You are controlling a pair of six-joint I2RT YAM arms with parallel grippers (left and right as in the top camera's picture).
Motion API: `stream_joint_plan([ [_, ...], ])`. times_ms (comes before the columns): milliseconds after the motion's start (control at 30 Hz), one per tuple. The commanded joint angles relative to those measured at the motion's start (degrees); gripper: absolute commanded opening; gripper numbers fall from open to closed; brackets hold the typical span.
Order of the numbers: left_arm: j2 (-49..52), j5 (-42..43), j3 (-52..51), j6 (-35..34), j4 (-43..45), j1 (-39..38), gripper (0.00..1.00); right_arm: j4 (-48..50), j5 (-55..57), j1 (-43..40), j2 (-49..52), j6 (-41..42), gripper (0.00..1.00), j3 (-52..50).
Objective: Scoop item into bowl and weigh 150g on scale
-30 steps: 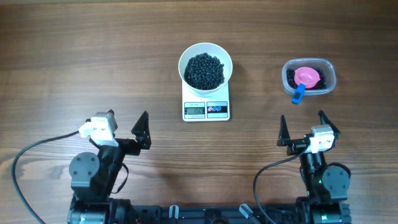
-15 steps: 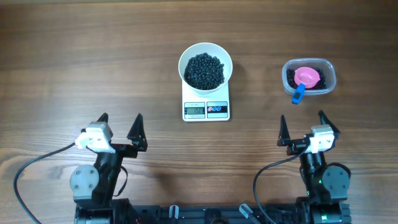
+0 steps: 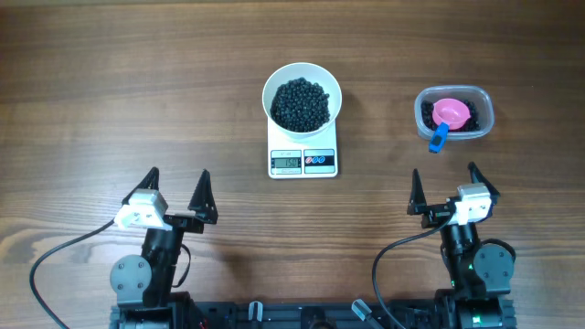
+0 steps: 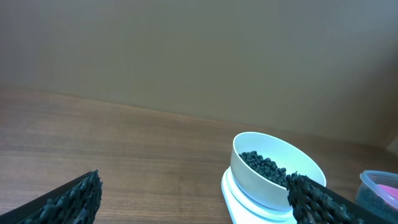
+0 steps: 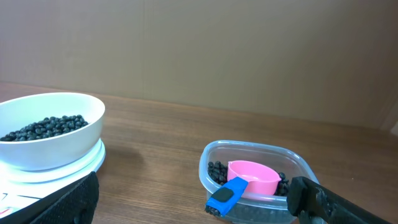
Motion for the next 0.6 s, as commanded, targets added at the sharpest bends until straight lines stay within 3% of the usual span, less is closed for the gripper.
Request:
stream_joint_plan([
  [0, -0.68, 0.5, -1.84, -0.31, 1.95, 0.33, 1.0, 0.07, 0.31, 0.2, -0.68, -0.44, 0.99, -0.13],
  [333, -0.68, 0.24, -4.76, -0.28, 5.92, 0.63, 1.0, 0.07, 0.33, 0.2, -0.68, -0.46, 1.0, -0.13],
  [567, -0.68, 0.28, -4.79, -0.31, -0.98, 0.63, 1.0, 0.07, 0.33, 0.2, -0.68, -0.42, 1.0, -0.13],
])
